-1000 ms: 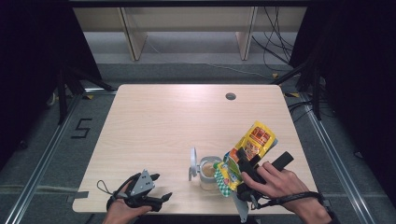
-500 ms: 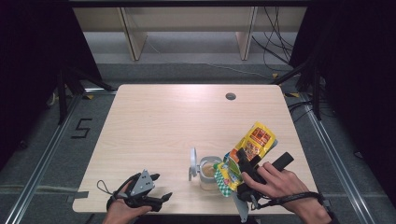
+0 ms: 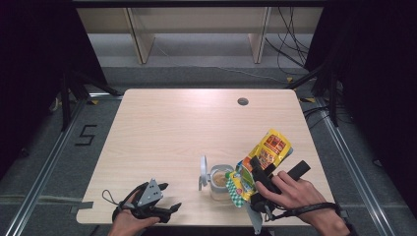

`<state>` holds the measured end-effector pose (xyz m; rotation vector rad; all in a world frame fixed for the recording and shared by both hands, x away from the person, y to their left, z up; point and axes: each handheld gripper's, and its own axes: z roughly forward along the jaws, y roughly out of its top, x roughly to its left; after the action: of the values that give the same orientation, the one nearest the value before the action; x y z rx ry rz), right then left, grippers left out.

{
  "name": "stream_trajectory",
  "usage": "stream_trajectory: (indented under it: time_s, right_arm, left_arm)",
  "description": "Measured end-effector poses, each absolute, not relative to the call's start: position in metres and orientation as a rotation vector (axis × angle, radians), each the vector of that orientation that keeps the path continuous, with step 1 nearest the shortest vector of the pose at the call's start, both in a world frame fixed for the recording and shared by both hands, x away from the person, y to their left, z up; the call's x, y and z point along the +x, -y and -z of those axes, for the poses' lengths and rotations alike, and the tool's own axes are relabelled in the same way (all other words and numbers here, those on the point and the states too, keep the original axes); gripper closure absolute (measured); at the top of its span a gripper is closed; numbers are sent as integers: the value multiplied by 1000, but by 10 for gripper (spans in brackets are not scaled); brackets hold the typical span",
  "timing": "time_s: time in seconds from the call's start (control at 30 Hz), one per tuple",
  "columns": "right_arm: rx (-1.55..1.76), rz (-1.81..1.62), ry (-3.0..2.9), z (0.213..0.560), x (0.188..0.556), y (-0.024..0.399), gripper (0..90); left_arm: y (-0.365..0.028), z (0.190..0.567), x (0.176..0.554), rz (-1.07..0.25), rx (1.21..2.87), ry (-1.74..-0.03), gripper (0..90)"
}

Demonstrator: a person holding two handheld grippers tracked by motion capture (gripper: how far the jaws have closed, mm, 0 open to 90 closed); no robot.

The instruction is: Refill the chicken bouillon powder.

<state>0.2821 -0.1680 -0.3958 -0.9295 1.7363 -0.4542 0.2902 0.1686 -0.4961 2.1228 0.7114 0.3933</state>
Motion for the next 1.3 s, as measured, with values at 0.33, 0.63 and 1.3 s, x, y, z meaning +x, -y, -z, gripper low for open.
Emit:
stream_trajectory:
  time_s: [0.33,0.63,1.3]
  right_arm:
    - [-914,450,-1743,396,282,169,610]
    - [-927,450,-1742,397,283,169,610]
    - [-905,459,-1746,397,282,168,611]
  left_arm:
    - [-168,497,290,-392,2115,-713,217]
    - [-168,498,290,-400,2101,-712,217]
    - [-169,496,290,-410,2113,-703,217]
